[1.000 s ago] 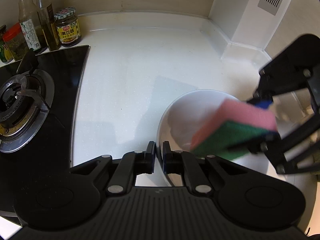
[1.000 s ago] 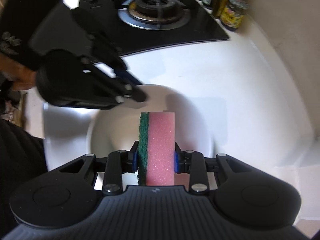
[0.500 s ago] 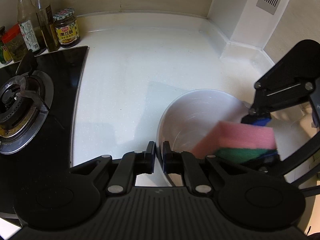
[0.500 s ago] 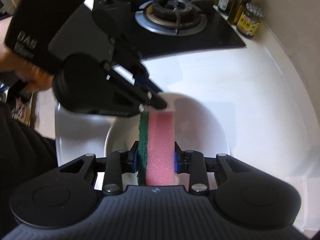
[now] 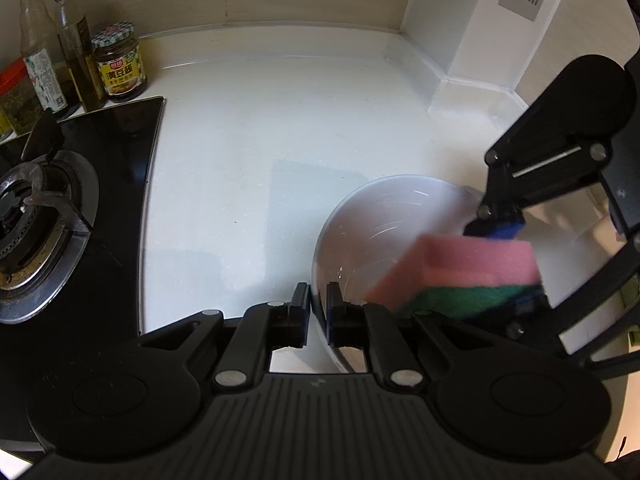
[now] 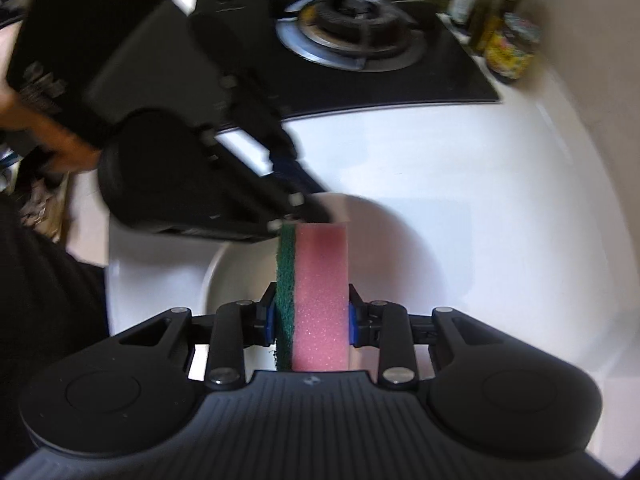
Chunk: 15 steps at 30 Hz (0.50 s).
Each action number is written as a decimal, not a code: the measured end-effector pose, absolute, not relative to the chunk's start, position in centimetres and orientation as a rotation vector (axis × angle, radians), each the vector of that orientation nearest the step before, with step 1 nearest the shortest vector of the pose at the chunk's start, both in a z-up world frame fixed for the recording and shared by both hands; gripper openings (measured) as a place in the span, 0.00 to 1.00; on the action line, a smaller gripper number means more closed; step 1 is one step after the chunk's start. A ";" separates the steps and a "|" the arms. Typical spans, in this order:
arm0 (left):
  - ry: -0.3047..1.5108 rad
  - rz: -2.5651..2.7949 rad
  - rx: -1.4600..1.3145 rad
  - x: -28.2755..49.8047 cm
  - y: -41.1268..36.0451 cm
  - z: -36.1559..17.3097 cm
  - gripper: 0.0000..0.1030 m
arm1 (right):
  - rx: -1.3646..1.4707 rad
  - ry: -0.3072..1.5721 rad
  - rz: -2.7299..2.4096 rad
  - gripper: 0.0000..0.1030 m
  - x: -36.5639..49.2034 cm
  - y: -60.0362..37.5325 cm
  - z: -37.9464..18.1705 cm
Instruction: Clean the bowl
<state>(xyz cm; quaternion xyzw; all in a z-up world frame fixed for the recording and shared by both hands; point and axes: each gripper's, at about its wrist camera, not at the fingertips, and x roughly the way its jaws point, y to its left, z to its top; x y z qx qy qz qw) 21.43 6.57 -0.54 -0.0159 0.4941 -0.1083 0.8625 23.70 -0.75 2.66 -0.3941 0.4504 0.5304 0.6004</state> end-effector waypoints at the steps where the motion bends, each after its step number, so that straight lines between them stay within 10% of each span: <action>1: 1.037 -0.232 -0.032 21.4 6.6 -0.6 0.06 | -0.929 1.053 1.240 0.26 23.7 -0.9 2.6; 15: 1.041 -0.266 -0.009 21.5 6.5 -0.6 0.06 | -1.033 1.010 1.339 0.26 23.6 -0.5 2.3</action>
